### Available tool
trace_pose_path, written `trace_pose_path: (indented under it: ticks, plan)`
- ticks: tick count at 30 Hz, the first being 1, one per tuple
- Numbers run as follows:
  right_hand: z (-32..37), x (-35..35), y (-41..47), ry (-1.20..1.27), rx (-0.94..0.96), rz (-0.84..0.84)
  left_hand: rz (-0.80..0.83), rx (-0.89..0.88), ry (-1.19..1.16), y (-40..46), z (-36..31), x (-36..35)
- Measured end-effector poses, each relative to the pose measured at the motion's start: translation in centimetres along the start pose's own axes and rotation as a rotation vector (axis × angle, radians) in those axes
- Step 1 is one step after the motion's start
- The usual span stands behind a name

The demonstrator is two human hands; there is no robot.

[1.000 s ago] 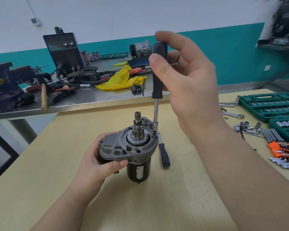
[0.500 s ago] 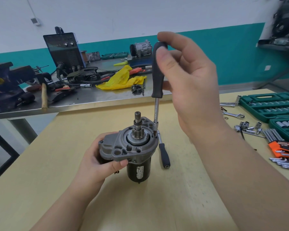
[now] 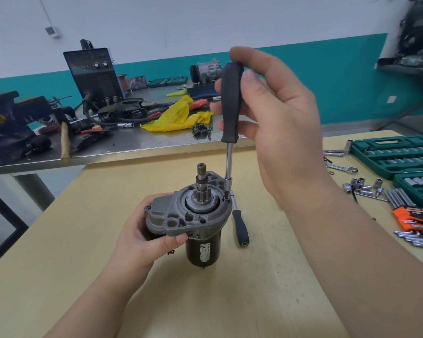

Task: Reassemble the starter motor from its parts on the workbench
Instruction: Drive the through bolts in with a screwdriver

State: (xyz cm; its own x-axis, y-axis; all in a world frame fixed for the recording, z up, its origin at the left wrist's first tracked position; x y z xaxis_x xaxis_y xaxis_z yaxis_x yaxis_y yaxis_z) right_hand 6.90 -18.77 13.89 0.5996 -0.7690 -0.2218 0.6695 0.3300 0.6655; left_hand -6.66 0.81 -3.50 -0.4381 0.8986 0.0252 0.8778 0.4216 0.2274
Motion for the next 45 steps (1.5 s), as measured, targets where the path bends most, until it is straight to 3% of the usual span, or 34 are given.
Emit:
trace_pose_path:
  ticks: [5, 12, 17, 23, 29, 35, 41, 45]
  plan:
    - [0.49, -0.15, 0.12, -0.112, 0.066, -0.004, -0.001, -0.008, 0.001, -0.02, -0.20, -0.07]
    - [0.03, -0.07, -0.01, -0.010, 0.016, 0.009, 0.000, -0.012, -0.016, 0.11, -0.11, -0.10]
    - [0.36, -0.27, 0.05, -0.131, 0.078, -0.006, 0.002, -0.016, -0.017, 0.10, -0.09, -0.02]
    - [-0.03, -0.16, -0.08, -0.003, -0.003, -0.005, -0.010, -0.009, -0.011, 0.08, -0.12, 0.00]
    - [0.58, -0.17, -0.04, -0.145, 0.067, -0.015, -0.004, -0.007, -0.010, 0.04, -0.25, -0.10]
    - [0.08, -0.03, -0.10, -0.012, -0.008, -0.014, -0.010, -0.001, -0.015, -0.02, -0.32, -0.10]
    - [0.59, -0.17, -0.04, -0.145, 0.076, -0.018, -0.010, -0.009, -0.009, 0.02, -0.16, 0.05]
    - [0.12, -0.13, -0.10, -0.044, 0.024, -0.008, -0.011, 0.003, -0.003, 0.05, 0.03, 0.14]
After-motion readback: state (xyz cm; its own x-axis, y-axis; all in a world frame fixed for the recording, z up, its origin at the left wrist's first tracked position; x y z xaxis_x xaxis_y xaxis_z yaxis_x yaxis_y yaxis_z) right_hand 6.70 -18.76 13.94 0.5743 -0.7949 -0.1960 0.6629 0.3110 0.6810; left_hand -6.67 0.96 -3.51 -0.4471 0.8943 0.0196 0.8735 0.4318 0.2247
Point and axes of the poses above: each hand's wrist, its own y-axis towards the middle knuckle, its own x-axis out of the back of the hand, z = x × y, the point moved 6 cm from there along y, towards the middle knuckle, and after that the axes turned 3 degrees about x, right-handed, at the moved point
